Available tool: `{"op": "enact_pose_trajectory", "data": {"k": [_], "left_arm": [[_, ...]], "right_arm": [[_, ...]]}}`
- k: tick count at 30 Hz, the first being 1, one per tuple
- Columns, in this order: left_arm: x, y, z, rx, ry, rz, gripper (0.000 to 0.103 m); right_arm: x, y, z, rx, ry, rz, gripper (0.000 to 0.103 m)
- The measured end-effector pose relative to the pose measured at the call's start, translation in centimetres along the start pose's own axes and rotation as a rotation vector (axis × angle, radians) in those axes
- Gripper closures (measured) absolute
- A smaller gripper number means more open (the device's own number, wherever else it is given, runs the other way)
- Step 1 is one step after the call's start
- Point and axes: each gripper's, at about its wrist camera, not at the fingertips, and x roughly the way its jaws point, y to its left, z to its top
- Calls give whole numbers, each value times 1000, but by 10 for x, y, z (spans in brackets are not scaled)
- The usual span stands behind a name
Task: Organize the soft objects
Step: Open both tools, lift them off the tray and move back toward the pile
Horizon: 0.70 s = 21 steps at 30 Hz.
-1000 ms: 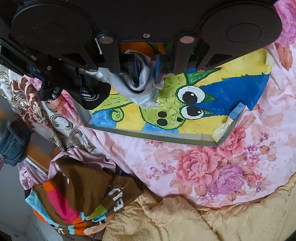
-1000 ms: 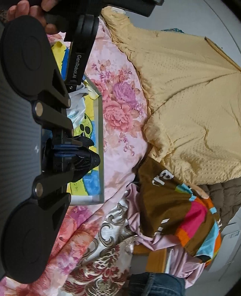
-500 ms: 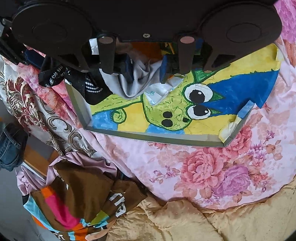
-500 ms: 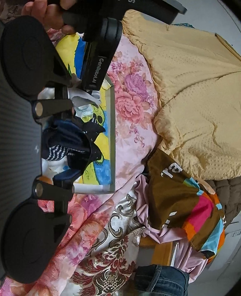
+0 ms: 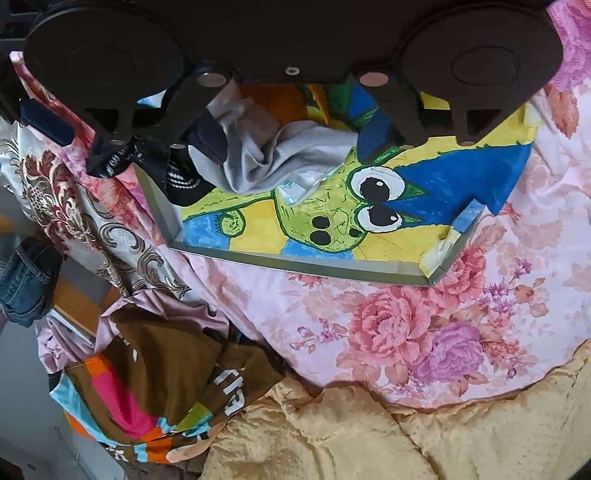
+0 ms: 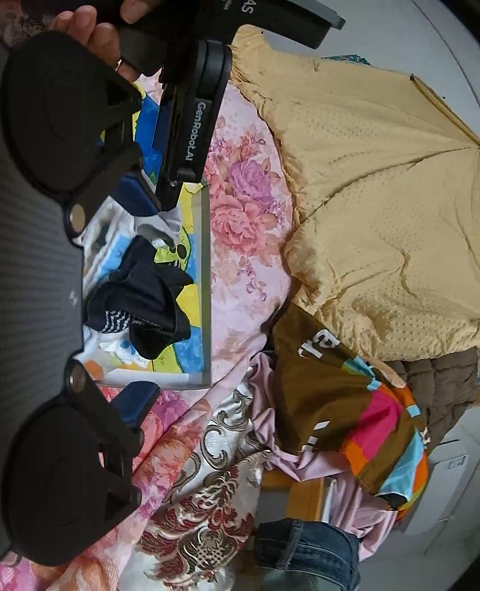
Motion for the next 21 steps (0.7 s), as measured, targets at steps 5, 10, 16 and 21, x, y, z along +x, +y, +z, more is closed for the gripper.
{"op": "enact_pose_trajectory", "data": {"k": [5,10,16,21], "left_arm": [[-19,1,-5,19,-31,-10,13],[-45,7,-8,11,-72,-28,3],[-83,20,-19,24,-117,-40,1],[-117,35,-33,52,-141,-51,1]], "right_arm": [[-19,5,4,39,-30,-32,0],[-42,15,6,37,-56,-59,0],[-73,33,3,79,-86,-55,0],[-99,41,-8,180,-109,-48,0]]}}
